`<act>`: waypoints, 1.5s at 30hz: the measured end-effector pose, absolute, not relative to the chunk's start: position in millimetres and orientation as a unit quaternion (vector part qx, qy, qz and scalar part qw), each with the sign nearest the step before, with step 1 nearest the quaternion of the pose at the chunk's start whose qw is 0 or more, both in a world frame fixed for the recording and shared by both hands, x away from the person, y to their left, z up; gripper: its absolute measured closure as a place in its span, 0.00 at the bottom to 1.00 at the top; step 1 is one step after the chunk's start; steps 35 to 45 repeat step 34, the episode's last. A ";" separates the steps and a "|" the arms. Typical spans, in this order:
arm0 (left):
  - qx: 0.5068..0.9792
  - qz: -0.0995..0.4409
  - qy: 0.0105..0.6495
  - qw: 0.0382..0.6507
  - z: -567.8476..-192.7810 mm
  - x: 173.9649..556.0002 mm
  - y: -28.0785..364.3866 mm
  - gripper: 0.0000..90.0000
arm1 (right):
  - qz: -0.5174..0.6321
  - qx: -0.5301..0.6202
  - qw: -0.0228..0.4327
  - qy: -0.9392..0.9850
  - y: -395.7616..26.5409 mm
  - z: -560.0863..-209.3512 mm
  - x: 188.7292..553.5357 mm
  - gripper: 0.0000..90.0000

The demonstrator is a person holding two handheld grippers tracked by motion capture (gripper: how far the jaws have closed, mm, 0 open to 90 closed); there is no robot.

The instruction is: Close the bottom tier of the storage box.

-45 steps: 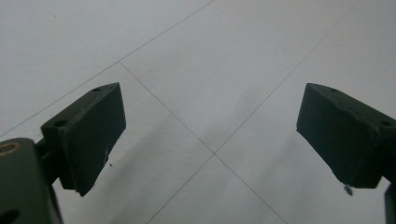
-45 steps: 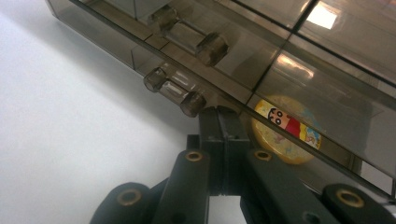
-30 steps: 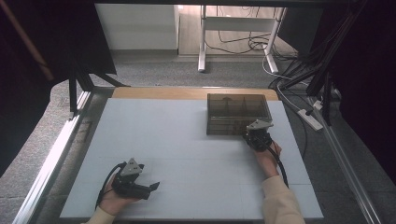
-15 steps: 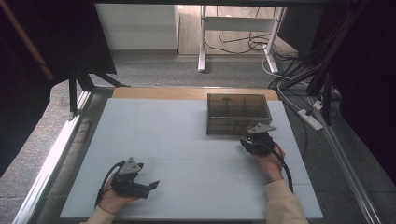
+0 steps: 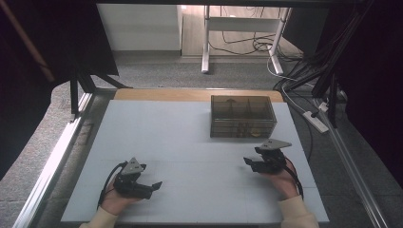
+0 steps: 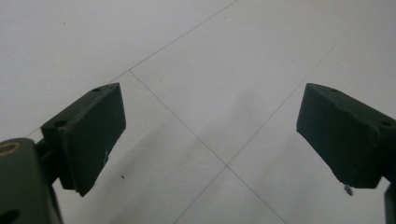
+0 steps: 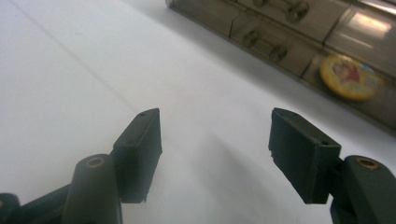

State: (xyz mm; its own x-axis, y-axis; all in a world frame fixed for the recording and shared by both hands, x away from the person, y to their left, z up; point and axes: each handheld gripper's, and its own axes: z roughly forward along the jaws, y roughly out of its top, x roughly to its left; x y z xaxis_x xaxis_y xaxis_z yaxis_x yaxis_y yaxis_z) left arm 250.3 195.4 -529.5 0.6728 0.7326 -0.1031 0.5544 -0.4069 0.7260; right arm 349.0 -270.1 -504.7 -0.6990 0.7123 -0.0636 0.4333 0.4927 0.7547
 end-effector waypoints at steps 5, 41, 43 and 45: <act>0.828 0.119 0.388 0.388 -527.7 250.5 197.9 0.09 | 0.384 0.347 0.190 0.834 -282.1 -502.7 325.9 0.38; 0.824 0.126 0.391 0.390 -526.2 250.9 197.9 0.09 | 0.401 0.338 0.195 0.829 -302.1 -509.3 291.9 0.37; 0.824 0.126 0.391 0.390 -526.2 250.9 197.9 0.09 | 0.401 0.338 0.195 0.829 -302.1 -509.3 291.9 0.37; 0.824 0.126 0.391 0.390 -526.2 250.9 197.9 0.09 | 0.401 0.338 0.195 0.829 -302.1 -509.3 291.9 0.37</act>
